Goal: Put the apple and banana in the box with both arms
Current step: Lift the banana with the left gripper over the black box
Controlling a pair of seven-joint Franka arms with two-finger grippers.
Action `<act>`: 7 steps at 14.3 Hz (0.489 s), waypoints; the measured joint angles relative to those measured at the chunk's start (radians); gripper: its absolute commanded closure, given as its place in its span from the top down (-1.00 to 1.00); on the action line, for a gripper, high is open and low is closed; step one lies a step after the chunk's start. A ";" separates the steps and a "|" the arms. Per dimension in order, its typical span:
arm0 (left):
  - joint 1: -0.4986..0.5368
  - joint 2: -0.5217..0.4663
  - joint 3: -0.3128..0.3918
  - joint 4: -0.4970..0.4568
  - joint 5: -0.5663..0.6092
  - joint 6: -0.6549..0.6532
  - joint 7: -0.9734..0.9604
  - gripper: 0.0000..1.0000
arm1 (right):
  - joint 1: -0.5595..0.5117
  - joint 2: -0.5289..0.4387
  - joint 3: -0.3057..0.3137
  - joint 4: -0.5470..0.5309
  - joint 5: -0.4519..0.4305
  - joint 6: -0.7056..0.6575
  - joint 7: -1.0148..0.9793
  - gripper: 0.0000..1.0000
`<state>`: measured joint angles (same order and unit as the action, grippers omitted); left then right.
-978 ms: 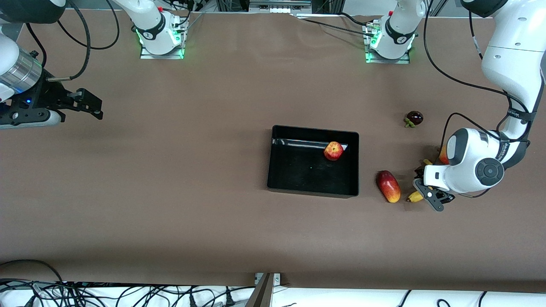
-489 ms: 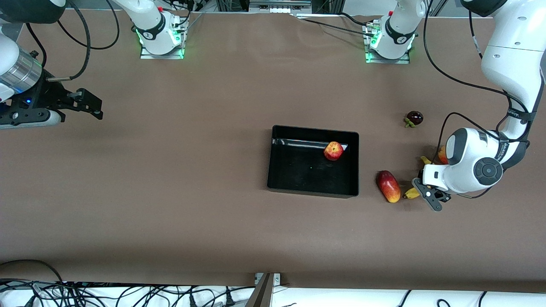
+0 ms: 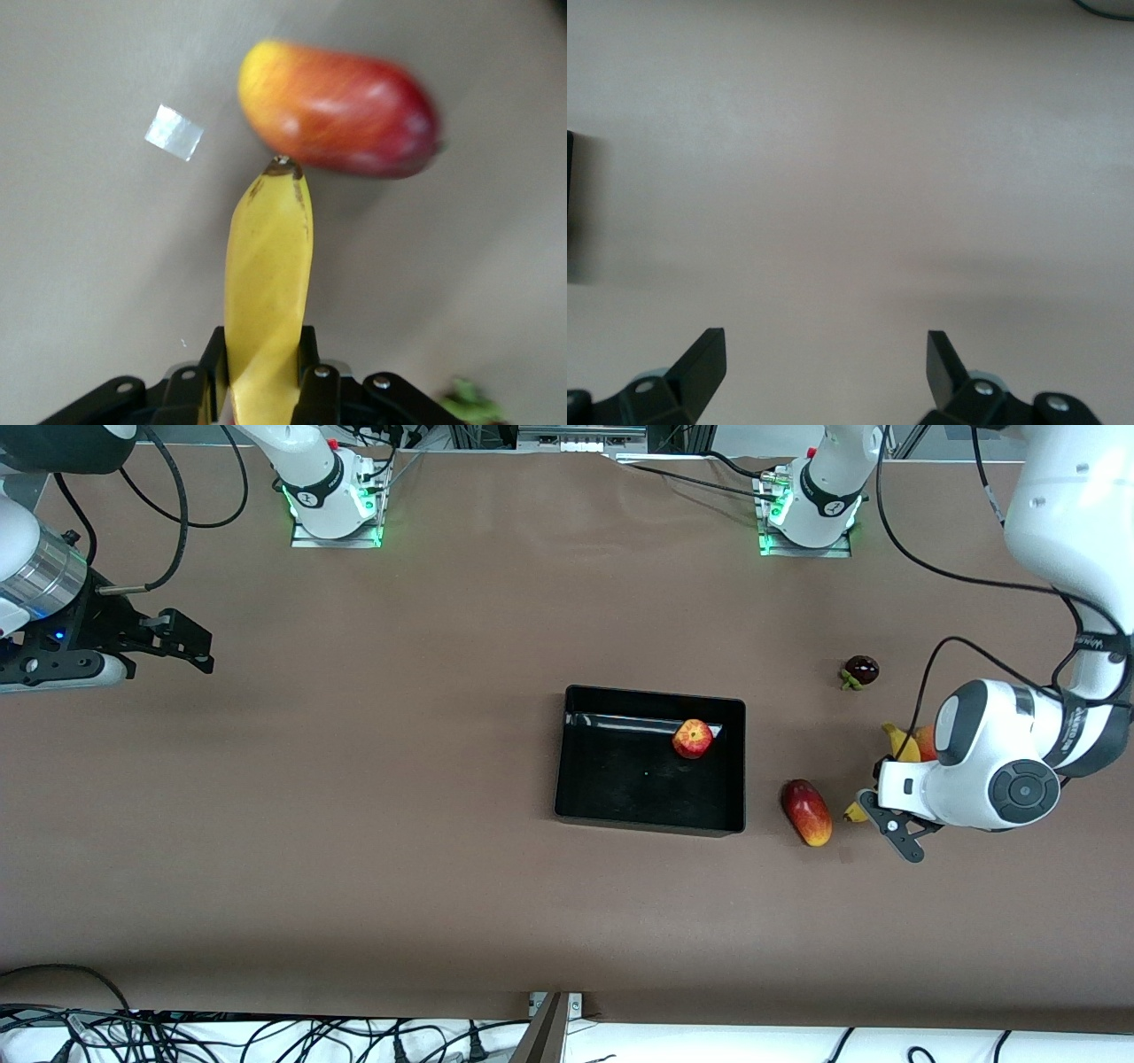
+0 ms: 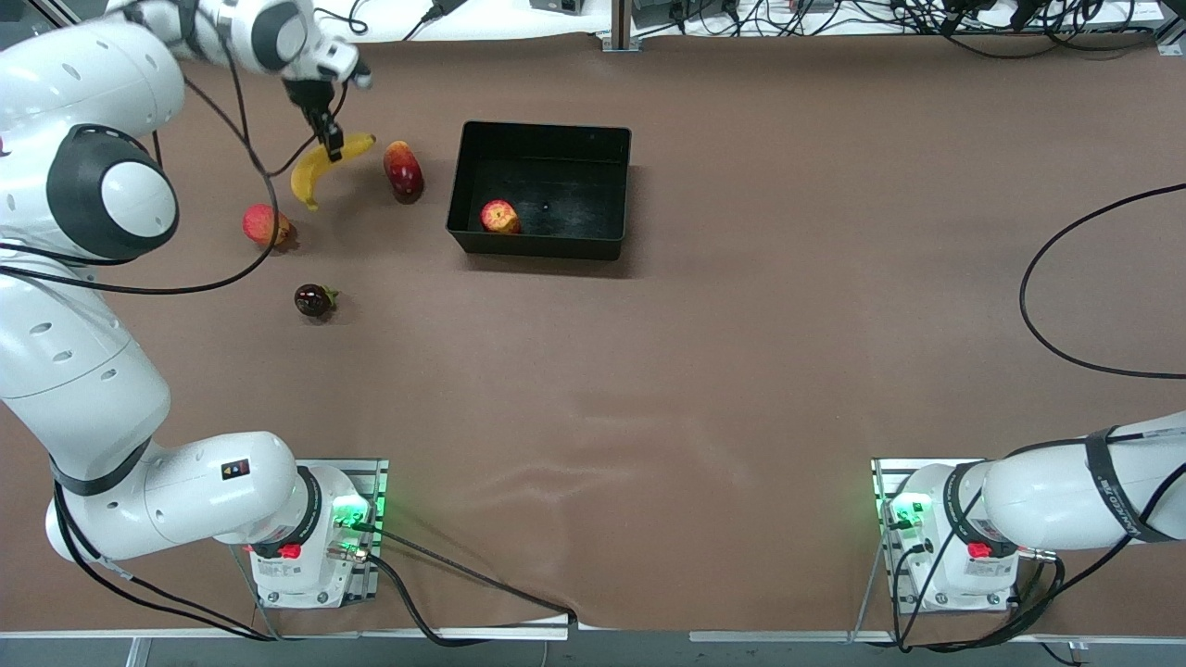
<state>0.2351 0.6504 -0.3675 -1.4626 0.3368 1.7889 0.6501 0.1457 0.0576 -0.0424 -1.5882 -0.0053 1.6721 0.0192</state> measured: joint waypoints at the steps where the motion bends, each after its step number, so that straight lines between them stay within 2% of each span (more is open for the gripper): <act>1: -0.044 -0.011 -0.004 0.050 -0.017 -0.075 -0.072 -0.91 | 0.000 0.000 0.000 0.000 0.000 0.000 0.000 1.00; 3: -0.139 -0.026 -0.005 0.120 -0.092 -0.154 -0.254 -0.91 | 0.000 0.000 0.000 0.000 0.000 0.000 0.000 1.00; 7: -0.280 -0.013 -0.005 0.135 -0.226 -0.144 -0.615 -0.91 | -0.001 0.000 0.000 0.000 0.000 0.000 0.000 1.00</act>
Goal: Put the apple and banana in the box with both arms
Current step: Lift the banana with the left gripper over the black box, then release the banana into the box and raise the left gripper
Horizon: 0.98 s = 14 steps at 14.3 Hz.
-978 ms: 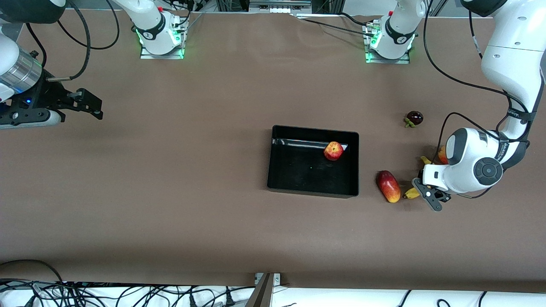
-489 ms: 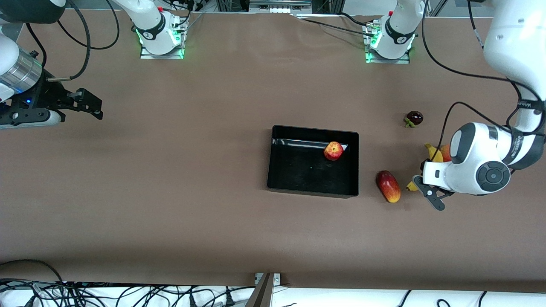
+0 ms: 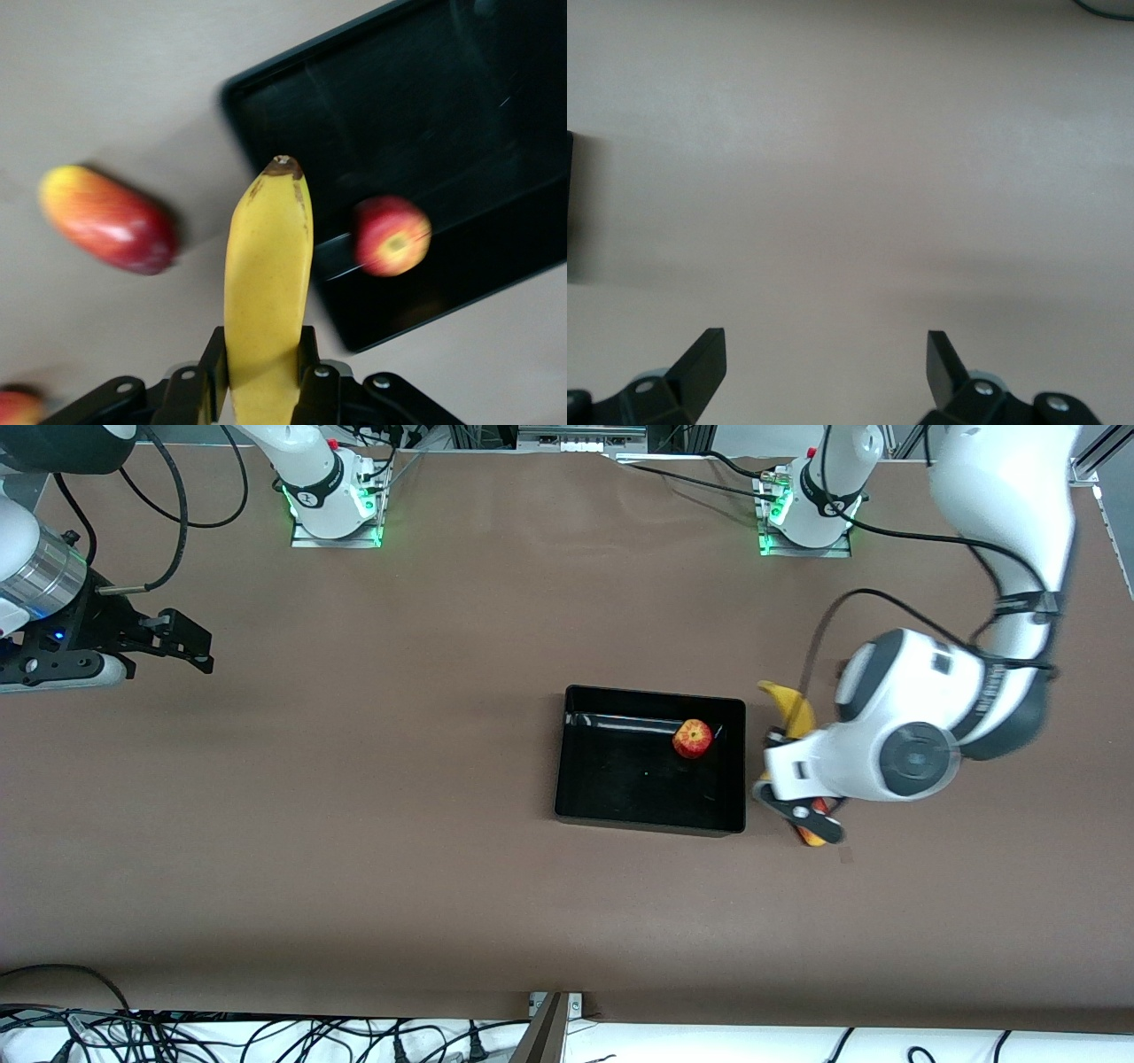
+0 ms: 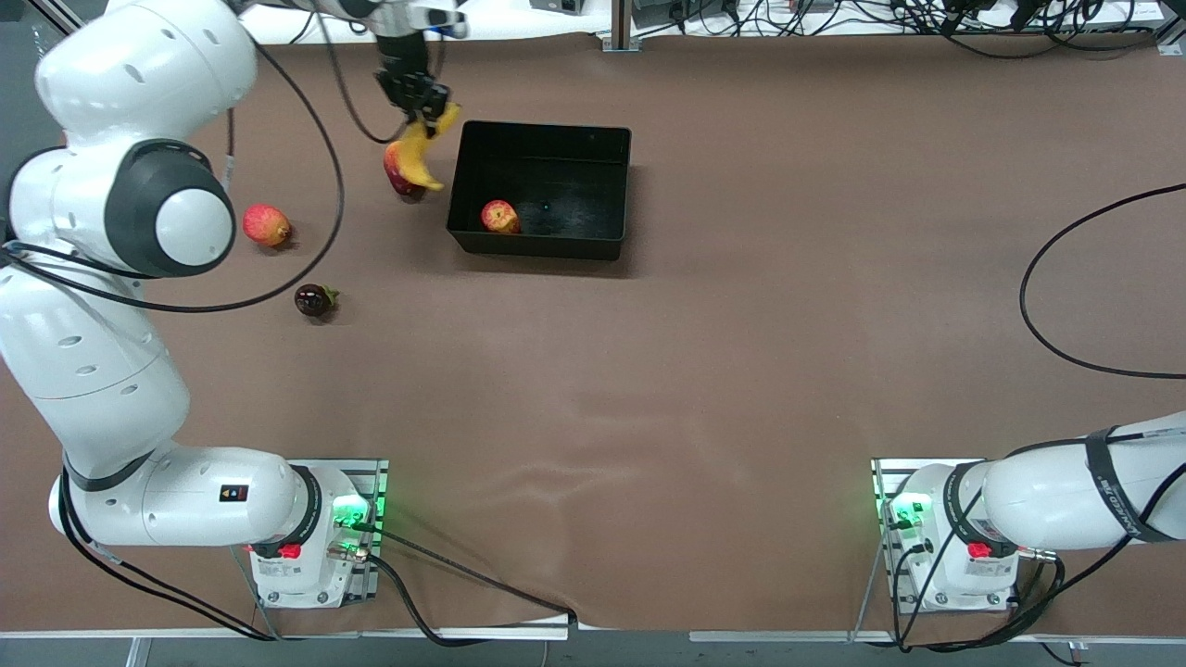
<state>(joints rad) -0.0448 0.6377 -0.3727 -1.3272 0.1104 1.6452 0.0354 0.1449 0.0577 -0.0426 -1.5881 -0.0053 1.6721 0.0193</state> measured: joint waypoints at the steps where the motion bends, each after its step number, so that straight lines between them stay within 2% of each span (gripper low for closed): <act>1: -0.037 0.011 0.000 0.000 -0.005 0.037 -0.078 -0.91 | 0.000 0.000 0.000 0.000 0.000 0.000 0.000 1.00; 4: -0.131 0.061 0.002 -0.003 -0.005 0.169 -0.201 -0.91 | -0.001 0.000 0.000 0.000 0.000 0.000 0.000 1.00; 8: -0.175 0.147 0.010 -0.012 -0.002 0.362 -0.210 -0.87 | -0.001 0.000 0.000 0.000 0.000 0.000 0.000 1.00; 10: -0.184 0.180 0.011 -0.022 -0.001 0.413 -0.210 -0.86 | -0.002 0.000 0.000 0.000 0.000 0.000 0.001 1.00; 12: -0.201 0.201 0.013 -0.033 0.008 0.448 -0.210 -0.64 | -0.002 0.000 0.000 0.000 0.000 0.000 0.001 1.00; 13: -0.208 0.211 0.015 -0.037 0.013 0.464 -0.210 -0.09 | -0.002 0.000 0.000 0.000 0.000 0.000 0.001 1.00; 14: -0.211 0.219 0.015 -0.037 0.016 0.473 -0.210 0.99 | -0.002 0.000 0.000 0.000 0.000 0.000 0.001 1.00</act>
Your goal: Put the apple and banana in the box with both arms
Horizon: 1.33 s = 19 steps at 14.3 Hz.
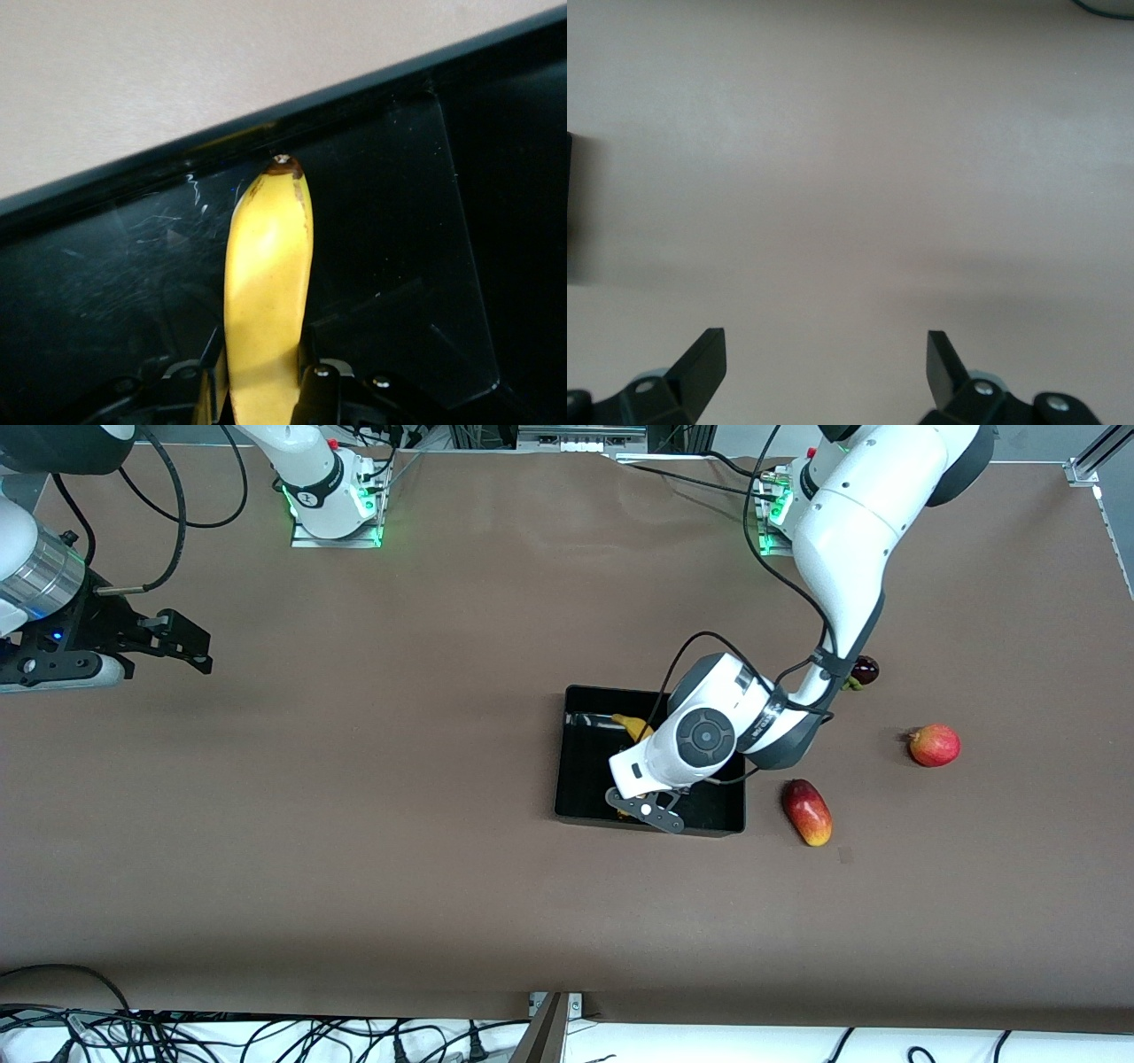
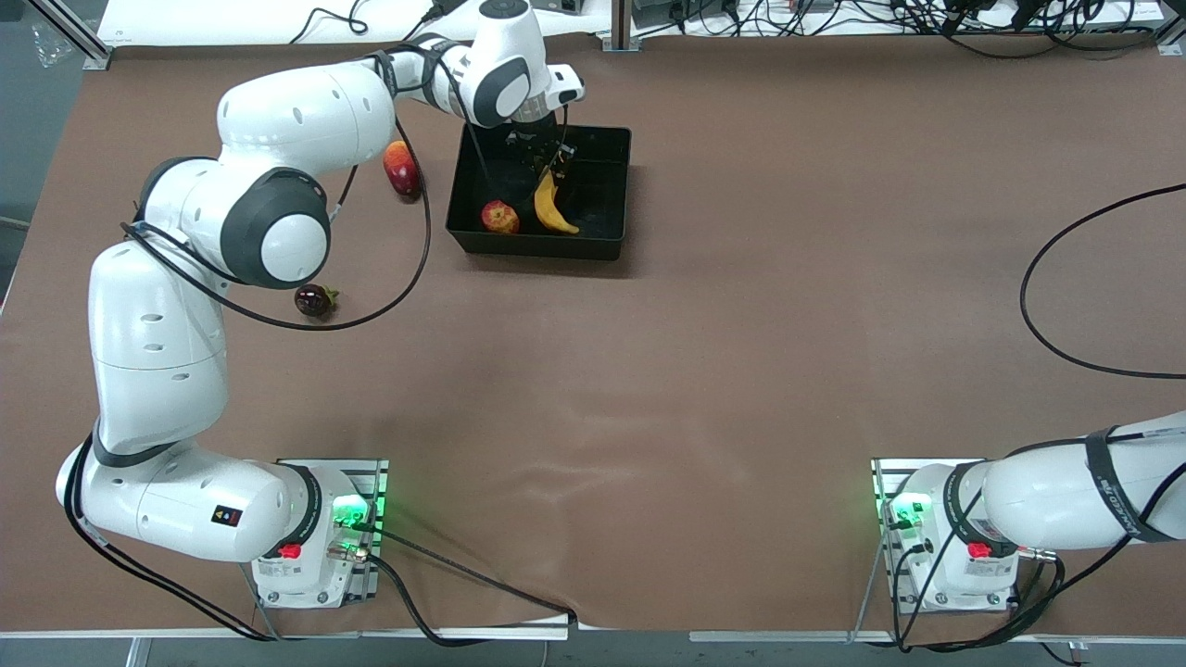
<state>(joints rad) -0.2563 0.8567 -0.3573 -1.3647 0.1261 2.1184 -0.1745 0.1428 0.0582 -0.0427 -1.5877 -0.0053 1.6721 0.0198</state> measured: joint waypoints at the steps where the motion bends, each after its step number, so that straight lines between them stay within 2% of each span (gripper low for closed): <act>1: -0.001 0.006 0.001 0.000 0.000 0.002 0.000 1.00 | 0.000 0.000 0.000 0.000 0.000 0.000 0.000 1.00; 5: 0.004 -0.003 0.005 0.006 0.002 -0.016 0.000 1.00 | 0.000 0.000 0.000 0.000 0.000 0.000 0.000 1.00; 7: 0.014 -0.043 0.005 0.024 0.002 -0.127 0.000 1.00 | 0.000 0.000 0.000 0.000 0.000 0.000 0.000 1.00; 10: 0.050 -0.198 0.008 0.054 0.003 -0.389 -0.004 1.00 | -0.001 0.000 0.000 0.001 0.000 0.000 0.000 1.00; 13: 0.151 -0.356 0.016 0.054 0.010 -0.580 0.001 1.00 | -0.001 0.000 0.000 0.001 0.000 0.000 0.000 1.00; 16: 0.260 -0.463 0.017 0.054 0.010 -0.704 0.025 1.00 | -0.001 0.001 0.000 0.002 0.000 0.000 0.000 1.00; 19: 0.322 -0.556 0.037 0.044 0.010 -0.748 0.071 1.00 | -0.001 0.001 0.000 0.002 0.000 0.000 0.000 1.00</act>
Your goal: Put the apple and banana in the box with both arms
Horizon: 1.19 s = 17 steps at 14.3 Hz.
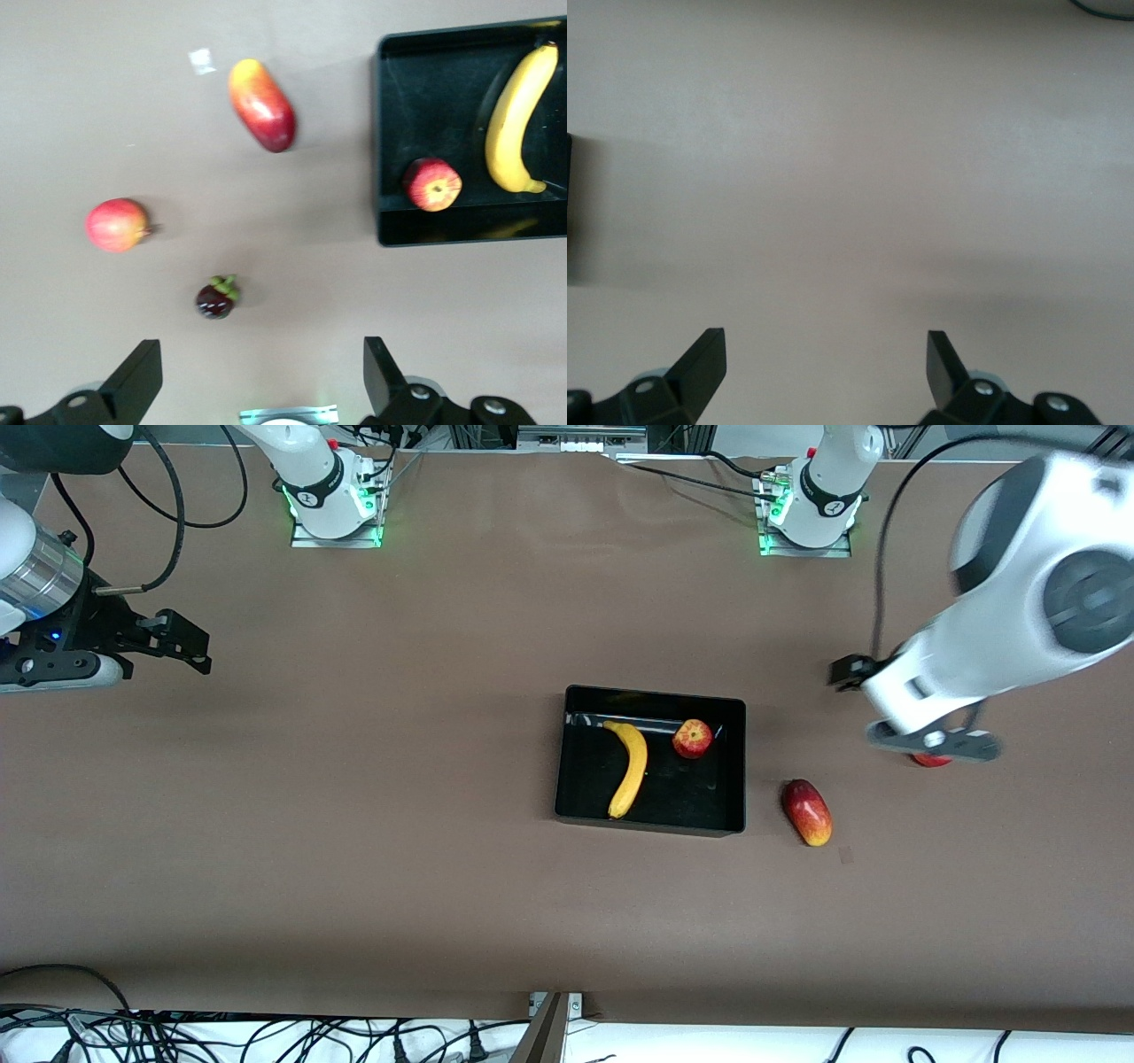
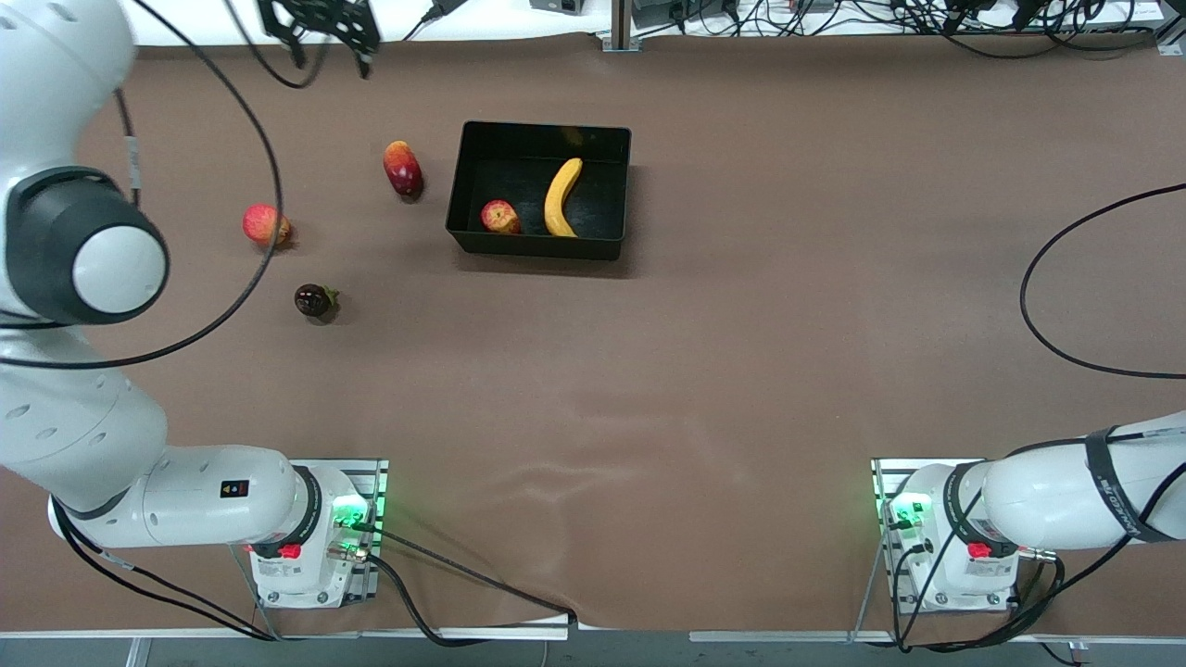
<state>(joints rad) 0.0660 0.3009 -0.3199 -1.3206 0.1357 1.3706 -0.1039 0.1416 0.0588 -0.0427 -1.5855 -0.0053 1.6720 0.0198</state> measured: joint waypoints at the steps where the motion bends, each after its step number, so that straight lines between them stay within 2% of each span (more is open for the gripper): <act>1: 0.001 -0.036 0.040 -0.015 -0.008 0.008 0.024 1.00 | 0.000 0.000 0.000 0.000 0.000 0.000 0.000 1.00; 4: -0.022 -0.165 0.199 -0.136 -0.091 0.119 0.068 1.00 | 0.000 0.000 0.000 0.000 0.000 0.000 0.000 1.00; 6: -0.028 -0.254 0.254 -0.234 -0.109 0.181 0.075 1.00 | 0.000 0.000 0.000 0.000 0.000 0.000 0.000 1.00; 8: -0.029 -0.315 0.270 -0.303 -0.110 0.196 0.075 1.00 | 0.000 0.000 0.000 0.000 0.000 0.000 0.000 1.00; 10: -0.029 -0.333 0.272 -0.340 -0.110 0.200 0.074 1.00 | 0.000 0.000 0.000 0.000 0.000 0.000 0.000 1.00; 17: -0.041 -0.321 0.270 -0.359 -0.110 0.188 0.074 1.00 | 0.000 0.000 0.000 0.000 0.000 0.000 0.000 1.00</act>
<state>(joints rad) 0.0253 -0.0203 -0.0495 -1.6794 0.0259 1.5586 -0.0298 0.1414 0.0592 -0.0427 -1.5854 -0.0053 1.6716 0.0198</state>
